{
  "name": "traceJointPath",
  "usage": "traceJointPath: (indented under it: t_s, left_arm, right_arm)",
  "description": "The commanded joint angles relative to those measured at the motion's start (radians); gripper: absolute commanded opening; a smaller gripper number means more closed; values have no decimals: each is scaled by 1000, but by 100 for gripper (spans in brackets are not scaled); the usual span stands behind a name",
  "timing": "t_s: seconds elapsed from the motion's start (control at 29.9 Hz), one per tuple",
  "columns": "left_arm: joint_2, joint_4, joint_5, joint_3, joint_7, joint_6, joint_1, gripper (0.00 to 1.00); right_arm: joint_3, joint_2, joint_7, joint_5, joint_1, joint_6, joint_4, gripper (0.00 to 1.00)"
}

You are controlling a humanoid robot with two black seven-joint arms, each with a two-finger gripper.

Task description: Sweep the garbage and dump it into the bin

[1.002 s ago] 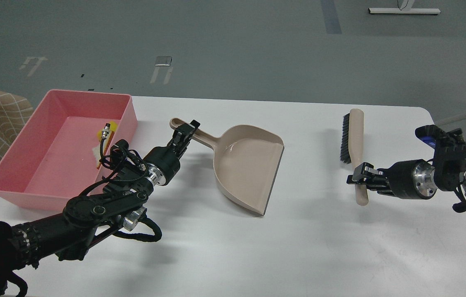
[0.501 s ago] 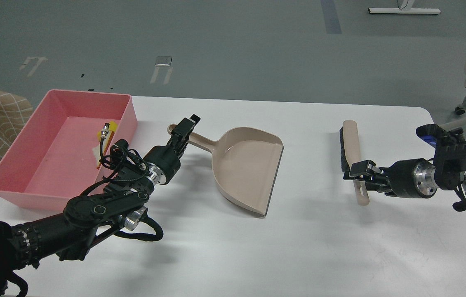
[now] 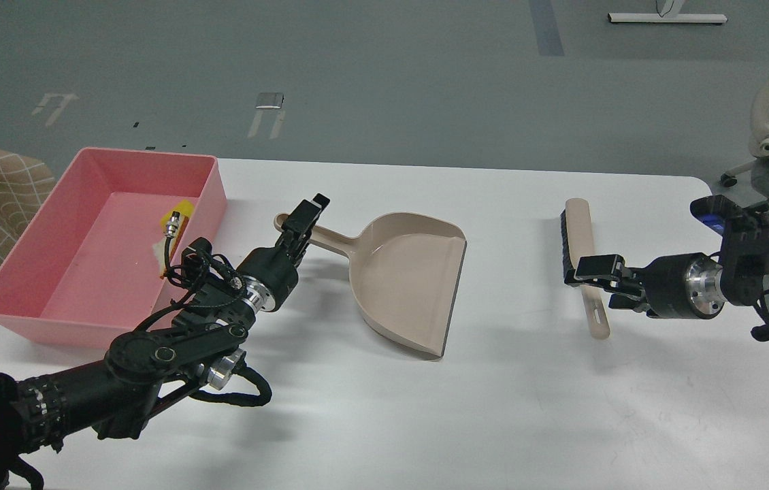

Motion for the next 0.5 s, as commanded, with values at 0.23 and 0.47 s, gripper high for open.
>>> traceJointPath:
  t_s: [0.23,0.47]
  left_arm:
    - [5,-3,-1,3,-2,10,17,94]
    - [13,-4,0,4,-3,27,29,94]
  right_arm:
    - [-1,-12,-25,-1,21,0,0,93]
    - [-1,-18,-44,-3,32,0,-1,93]
